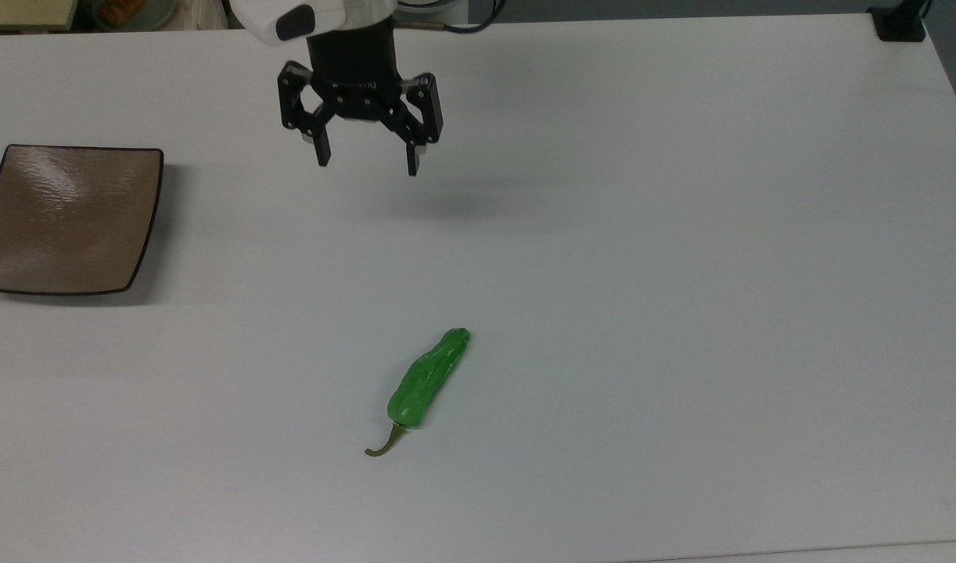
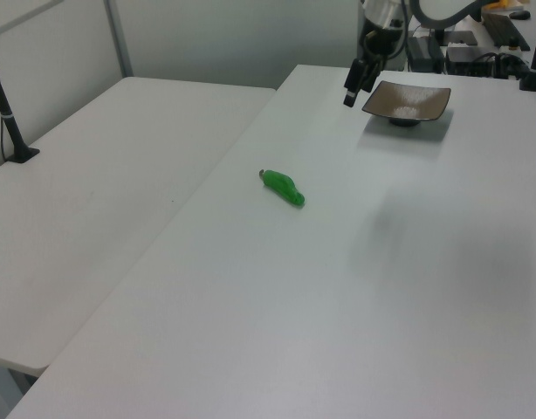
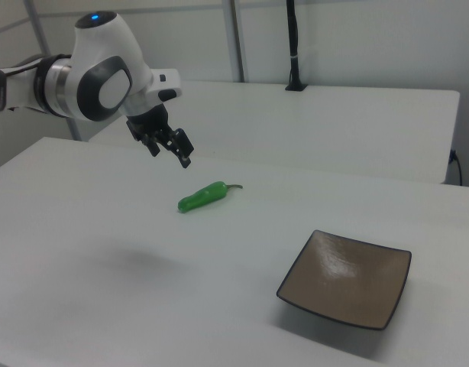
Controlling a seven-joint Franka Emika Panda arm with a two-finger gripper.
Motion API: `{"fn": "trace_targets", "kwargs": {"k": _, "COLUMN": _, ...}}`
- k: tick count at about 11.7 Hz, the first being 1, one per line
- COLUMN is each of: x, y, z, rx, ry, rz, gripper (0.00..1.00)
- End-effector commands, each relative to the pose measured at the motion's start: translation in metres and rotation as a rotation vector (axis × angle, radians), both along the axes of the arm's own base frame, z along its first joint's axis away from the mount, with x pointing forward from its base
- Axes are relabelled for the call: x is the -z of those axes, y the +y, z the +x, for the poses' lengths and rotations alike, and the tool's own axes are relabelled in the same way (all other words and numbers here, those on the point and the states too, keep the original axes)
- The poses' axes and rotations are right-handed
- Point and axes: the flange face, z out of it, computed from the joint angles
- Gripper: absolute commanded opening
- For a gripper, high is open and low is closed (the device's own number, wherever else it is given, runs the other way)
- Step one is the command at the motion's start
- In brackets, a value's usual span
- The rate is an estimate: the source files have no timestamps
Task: Chili peppers are placed on a ceramic plate
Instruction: 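Move the open gripper over the green chili pepper and lower it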
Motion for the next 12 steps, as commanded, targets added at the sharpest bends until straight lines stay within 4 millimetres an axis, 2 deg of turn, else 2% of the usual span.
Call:
{"fn": "trace_targets", "kwargs": {"k": 1, "x": 0.019, "y": 0.022, "z": 0.024, "rx": 0.058, "ry": -0.052, "rz": 0.045, "gripper": 1.00}}
{"fn": "trace_targets", "kwargs": {"k": 4, "x": 0.051, "y": 0.057, "z": 0.065, "rx": 0.178, "ry": -0.084, "rz": 0.094, "gripper": 1.00}}
{"fn": "trace_targets", "kwargs": {"k": 6, "x": 0.073, "y": 0.064, "z": 0.091, "rx": 0.261, "ry": -0.075, "rz": 0.124, "gripper": 1.00}}
{"fn": "trace_targets", "kwargs": {"k": 8, "x": 0.092, "y": 0.071, "z": 0.106, "rx": 0.335, "ry": -0.067, "rz": 0.155, "gripper": 1.00}}
{"fn": "trace_targets", "kwargs": {"k": 10, "x": 0.123, "y": 0.089, "z": 0.120, "rx": 0.422, "ry": -0.082, "rz": 0.182, "gripper": 1.00}}
{"fn": "trace_targets", "kwargs": {"k": 12, "x": 0.154, "y": 0.095, "z": 0.125, "rx": 0.466, "ry": -0.082, "rz": 0.129, "gripper": 1.00}}
